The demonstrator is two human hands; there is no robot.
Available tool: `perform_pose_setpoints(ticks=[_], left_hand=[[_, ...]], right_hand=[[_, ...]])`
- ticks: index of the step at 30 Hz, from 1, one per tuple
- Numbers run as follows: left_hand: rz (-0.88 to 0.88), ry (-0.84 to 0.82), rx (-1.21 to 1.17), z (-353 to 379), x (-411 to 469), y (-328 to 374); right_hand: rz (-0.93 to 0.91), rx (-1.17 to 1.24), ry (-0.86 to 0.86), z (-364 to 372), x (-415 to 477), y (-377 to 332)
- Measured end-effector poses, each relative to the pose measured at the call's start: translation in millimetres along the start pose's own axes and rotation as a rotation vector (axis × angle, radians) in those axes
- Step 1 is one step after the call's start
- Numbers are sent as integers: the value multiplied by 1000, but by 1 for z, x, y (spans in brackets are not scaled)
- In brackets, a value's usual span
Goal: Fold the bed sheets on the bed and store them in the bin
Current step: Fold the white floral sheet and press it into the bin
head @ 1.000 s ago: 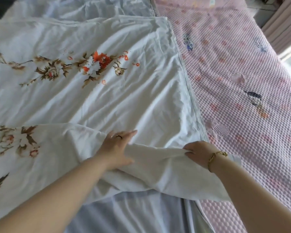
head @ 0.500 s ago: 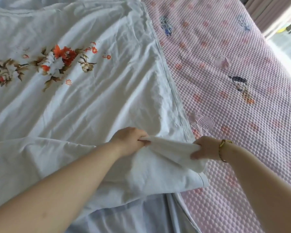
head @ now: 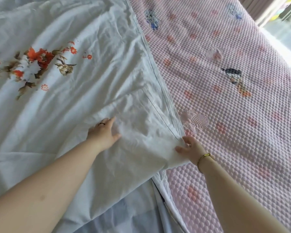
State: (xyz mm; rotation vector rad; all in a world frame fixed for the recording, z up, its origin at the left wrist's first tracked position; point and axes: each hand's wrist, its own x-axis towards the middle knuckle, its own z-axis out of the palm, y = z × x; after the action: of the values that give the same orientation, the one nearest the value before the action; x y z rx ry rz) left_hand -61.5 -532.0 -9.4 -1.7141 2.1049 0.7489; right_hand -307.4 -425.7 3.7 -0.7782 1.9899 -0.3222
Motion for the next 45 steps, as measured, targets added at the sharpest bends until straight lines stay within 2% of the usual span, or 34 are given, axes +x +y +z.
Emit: perform_pose_setpoints(ticks=[3,8,11,13,15,18,21,23,27,29,32,36,39,42,45], left_hand=[[-19,50,19,5,9,2],[-71,268,-21,-7,37,5],[-158,205,-65,-13,53,-1],[-215,133,-145,-13,61,-7],[-238,121,-206,-13,65,-13],[-217,101,-222,-12,65,-11],[-113,47,-147,-8,57,6],[-56,130,-156,-10,47,25],[79,507,-219,-40,38,74],[208,601,-139,-53,47,96],[273,552,22,-55,70,111],[123,291,-13,-36,100,89],[7,183,-12,-21,103,58],[-16,276,-36,-14,101,41],[11,504,-14,-18,103,37]], right_hand=[[59,-21,-5,2,6,1],[-36,10,0,3,10,0],[-100,82,7,5,4,9],[-92,182,-15,2,1,19],[-66,158,-26,-2,0,30],[-37,44,-14,-10,2,41],[-32,-31,73,-22,5,45],[-46,-79,180,-38,0,45],[-75,-115,445,-75,-19,49],[-40,-117,510,-85,-17,56],[43,-266,470,-81,6,63],[165,-393,287,-54,40,74],[180,-372,369,-35,51,87],[172,-287,447,-38,57,86],[51,-55,572,-53,61,75]])
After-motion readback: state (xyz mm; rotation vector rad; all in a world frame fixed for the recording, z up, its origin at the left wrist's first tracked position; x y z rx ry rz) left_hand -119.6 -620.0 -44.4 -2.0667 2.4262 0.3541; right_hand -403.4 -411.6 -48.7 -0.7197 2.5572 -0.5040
